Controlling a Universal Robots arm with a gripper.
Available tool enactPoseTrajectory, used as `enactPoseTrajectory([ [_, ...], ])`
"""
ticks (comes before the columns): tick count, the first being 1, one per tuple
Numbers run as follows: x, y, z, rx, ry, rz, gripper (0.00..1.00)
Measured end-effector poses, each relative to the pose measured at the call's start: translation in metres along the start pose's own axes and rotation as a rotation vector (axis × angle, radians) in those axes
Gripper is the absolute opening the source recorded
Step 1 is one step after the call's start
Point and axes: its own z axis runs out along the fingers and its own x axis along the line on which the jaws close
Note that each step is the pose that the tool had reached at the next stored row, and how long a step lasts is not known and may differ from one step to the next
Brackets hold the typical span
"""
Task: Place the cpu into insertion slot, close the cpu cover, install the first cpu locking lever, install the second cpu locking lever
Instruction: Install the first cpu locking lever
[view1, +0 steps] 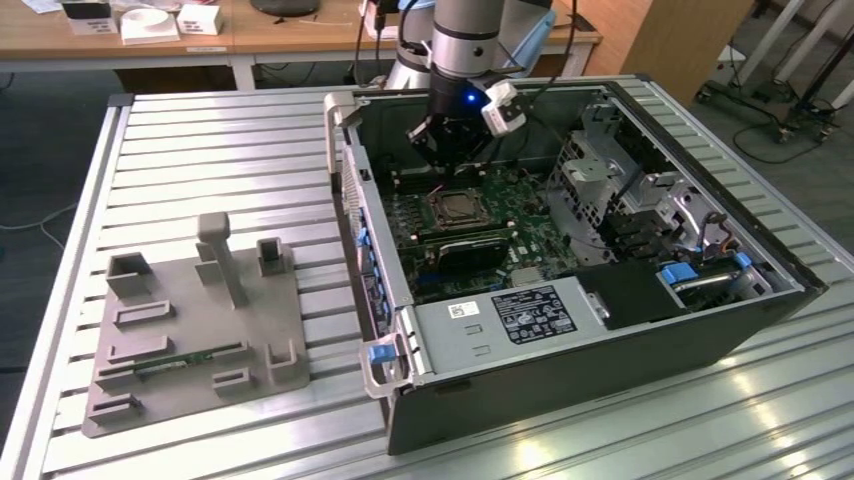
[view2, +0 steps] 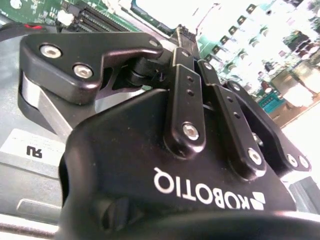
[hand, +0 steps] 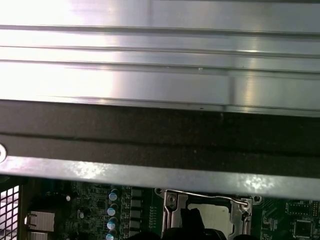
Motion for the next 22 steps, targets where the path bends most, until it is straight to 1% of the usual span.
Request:
enactPoseTrajectory([
  [3, 0.0000, 0.0011, 0.0016, -0.0286, -0.0017, 0.001, 0.10],
  [5, 0.0000, 0.0016, 0.0029, -0.0444, -0.0028, 0.001, 0.10],
  [7, 0.0000, 0.0018, 0.0039, -0.0633, -0.0042, 0.001, 0.10],
  [9, 0.0000, 0.0018, 0.0042, -0.0881, -0.0071, 0.002, 0.10],
  [10, 0.0000, 0.0018, 0.0043, -0.1022, -0.0096, 0.002, 0.10],
  [11, 0.0001, 0.0018, 0.0044, -0.1097, -0.0118, 0.002, 0.10],
  [13, 0.0001, 0.0019, 0.0049, -0.1123, -0.0143, 0.003, 0.10],
  [16, 0.0000, 0.0019, 0.0050, -0.1122, -0.0161, 0.002, 0.10],
  [22, 0.0001, 0.0019, 0.0054, -0.1121, -0.0168, 0.005, 0.10],
])
